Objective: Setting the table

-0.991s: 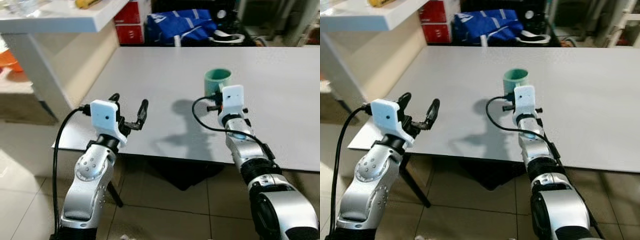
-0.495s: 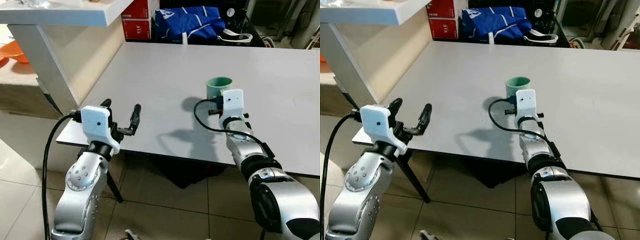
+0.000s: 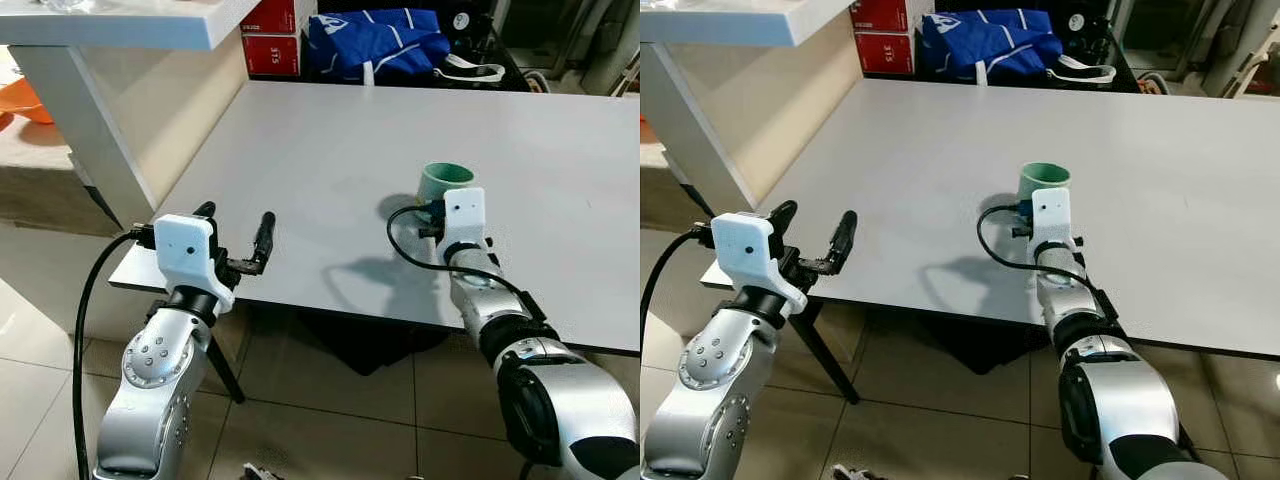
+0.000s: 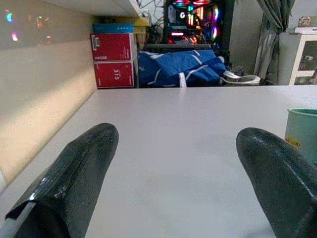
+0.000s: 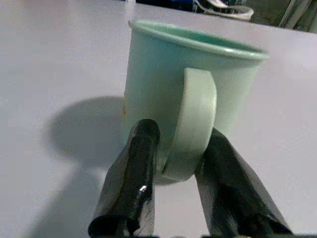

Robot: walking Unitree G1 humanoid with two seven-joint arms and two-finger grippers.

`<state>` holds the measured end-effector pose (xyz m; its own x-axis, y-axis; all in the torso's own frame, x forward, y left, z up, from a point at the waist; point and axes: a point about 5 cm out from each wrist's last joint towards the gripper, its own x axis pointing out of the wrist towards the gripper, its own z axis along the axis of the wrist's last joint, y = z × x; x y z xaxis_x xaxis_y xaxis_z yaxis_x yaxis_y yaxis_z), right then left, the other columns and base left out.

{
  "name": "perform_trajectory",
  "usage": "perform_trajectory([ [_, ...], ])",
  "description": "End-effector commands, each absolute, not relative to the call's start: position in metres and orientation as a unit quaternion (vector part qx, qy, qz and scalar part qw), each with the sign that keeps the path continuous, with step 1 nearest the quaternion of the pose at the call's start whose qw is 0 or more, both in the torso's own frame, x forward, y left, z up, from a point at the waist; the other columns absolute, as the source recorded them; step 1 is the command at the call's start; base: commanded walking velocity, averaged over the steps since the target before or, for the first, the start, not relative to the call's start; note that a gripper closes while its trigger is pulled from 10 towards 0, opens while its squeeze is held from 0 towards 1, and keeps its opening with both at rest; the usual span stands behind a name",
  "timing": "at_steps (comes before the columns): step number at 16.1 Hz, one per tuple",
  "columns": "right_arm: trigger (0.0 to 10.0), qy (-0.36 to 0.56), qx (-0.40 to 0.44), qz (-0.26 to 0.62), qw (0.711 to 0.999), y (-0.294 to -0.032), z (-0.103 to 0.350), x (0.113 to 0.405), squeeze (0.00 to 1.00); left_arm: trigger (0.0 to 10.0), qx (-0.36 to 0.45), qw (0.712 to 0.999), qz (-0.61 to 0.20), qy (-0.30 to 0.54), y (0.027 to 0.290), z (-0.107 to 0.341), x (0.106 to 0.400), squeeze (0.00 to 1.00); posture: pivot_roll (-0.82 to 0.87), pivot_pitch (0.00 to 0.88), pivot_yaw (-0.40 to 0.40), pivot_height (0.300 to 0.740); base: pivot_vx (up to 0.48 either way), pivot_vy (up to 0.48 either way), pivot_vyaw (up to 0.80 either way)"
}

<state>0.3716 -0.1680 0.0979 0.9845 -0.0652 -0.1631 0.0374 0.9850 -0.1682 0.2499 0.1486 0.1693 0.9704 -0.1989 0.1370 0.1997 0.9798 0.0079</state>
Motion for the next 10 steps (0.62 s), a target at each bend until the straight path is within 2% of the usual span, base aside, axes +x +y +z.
perform_trajectory([
  [1,10.0,0.087,-0.071,-0.029,0.993,-0.166,0.098,0.372,1.0,10.0,0.001,0.993,-0.097,-0.073,0.15,0.174,0.249,0.0,0.01,0.061,0.061,0.74,0.0,0.0,0.0],
  [10,10.0,0.118,-0.054,-0.033,0.991,-0.169,0.085,0.366,1.0,10.0,-0.004,0.992,-0.103,-0.07,0.146,0.173,0.251,0.0,0.0,0.059,0.06,0.74,0.0,0.0,0.0],
])
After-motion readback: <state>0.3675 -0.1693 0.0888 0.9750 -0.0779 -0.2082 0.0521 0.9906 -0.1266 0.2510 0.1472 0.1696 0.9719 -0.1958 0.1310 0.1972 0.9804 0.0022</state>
